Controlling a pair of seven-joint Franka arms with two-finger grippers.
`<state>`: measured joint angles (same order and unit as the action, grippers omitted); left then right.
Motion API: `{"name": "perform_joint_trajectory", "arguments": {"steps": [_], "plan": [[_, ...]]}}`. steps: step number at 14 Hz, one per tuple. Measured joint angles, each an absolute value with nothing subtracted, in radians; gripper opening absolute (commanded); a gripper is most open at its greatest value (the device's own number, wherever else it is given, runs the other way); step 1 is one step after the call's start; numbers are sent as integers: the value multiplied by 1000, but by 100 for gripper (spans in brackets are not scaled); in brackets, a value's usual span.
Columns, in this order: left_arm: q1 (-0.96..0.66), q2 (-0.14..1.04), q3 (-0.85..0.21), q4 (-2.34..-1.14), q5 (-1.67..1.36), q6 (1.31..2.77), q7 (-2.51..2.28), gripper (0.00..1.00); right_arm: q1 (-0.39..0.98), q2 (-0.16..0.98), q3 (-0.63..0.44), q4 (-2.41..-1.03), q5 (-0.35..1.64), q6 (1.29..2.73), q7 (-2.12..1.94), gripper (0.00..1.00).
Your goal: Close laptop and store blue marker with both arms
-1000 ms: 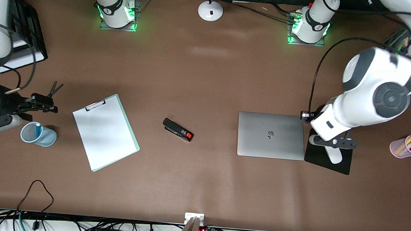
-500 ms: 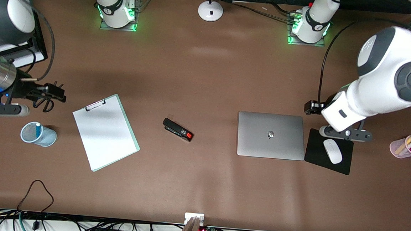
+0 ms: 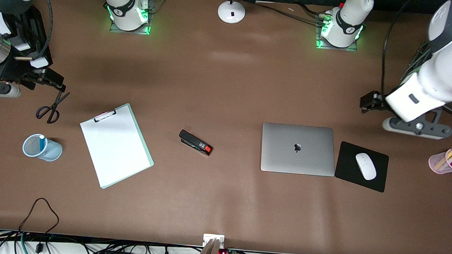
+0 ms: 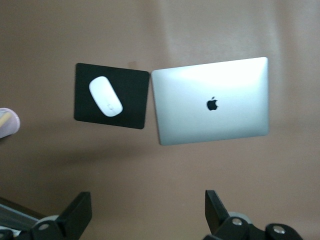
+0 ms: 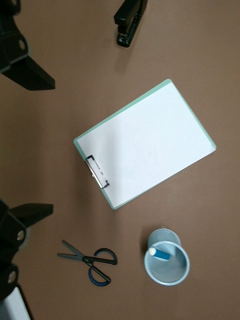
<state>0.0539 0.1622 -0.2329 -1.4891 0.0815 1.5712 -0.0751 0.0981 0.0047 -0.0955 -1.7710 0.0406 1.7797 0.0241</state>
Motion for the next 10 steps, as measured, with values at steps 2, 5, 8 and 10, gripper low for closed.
{"name": "perform_joint_trajectory", "arguments": {"steps": [2, 5, 8, 10], "plan": [[48, 83, -189, -1614, 81, 1700, -66, 100, 98, -16, -95, -1781, 41, 1777, 24, 100], [45, -1, -158, -1732, 81, 1768, -53, 100, 96, -51, -95, -1772, 27, 1767, 24, 100], [34, -17, -156, -1753, 81, 1743, -53, 100, 94, -68, -96, -1749, -15, 1752, 24, 100], [33, -16, -156, -1753, 81, 1730, -53, 100, 93, -68, -100, -1743, -19, 1749, 24, 100]]}}
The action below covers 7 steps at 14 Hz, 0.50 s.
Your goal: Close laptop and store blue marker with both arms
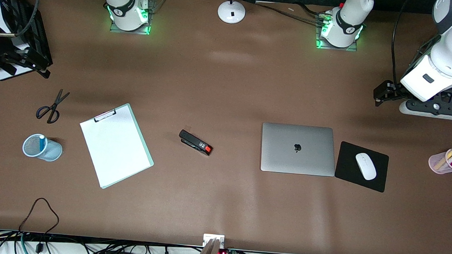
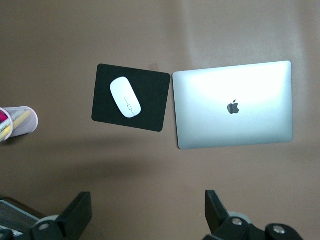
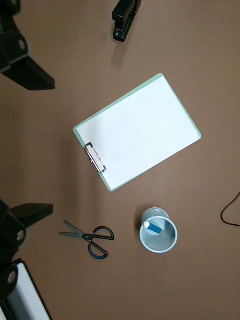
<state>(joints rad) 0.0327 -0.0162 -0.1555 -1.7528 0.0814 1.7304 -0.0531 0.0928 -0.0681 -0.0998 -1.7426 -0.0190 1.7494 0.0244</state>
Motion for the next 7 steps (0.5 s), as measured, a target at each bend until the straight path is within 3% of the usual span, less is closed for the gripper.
{"name": "perform_joint_trajectory", "arguments": {"steps": [7], "plan": [[32, -15, -156, -1752, 81, 1727, -53, 100, 91, -58, -107, -1689, 10, 1690, 24, 100]]}}
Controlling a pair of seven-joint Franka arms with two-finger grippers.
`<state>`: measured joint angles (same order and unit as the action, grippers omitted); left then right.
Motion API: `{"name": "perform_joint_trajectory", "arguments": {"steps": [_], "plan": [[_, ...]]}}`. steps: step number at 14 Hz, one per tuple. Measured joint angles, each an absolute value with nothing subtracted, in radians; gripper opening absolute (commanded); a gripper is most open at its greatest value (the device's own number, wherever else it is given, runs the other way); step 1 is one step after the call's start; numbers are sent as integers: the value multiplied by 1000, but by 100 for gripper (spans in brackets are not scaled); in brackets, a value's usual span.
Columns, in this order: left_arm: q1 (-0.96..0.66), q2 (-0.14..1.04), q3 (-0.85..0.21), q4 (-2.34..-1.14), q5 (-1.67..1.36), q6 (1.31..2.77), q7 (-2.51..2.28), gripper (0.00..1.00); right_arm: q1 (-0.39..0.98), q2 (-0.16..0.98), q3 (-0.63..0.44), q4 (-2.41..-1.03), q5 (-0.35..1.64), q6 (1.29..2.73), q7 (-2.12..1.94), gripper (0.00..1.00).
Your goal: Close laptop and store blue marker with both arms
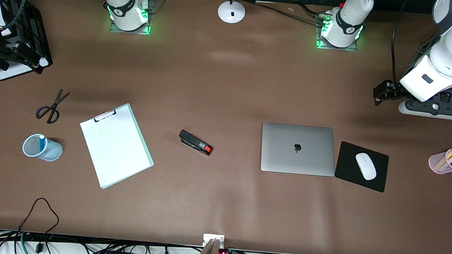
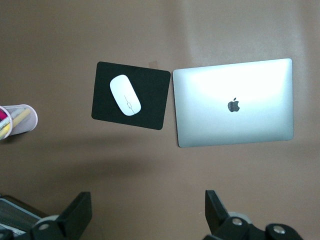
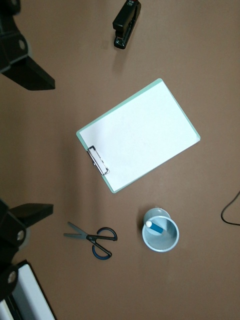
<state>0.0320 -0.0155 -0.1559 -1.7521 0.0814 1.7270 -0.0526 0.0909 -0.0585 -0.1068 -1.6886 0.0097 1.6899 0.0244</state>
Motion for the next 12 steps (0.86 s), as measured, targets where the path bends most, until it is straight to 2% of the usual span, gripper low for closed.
{"name": "perform_joint_trajectory", "arguments": {"steps": [12], "plan": [[22, -15, -157, -1744, 81, 1733, -53, 100, 93, -49, -104, -1684, 21, 1659, 17, 100]]}}
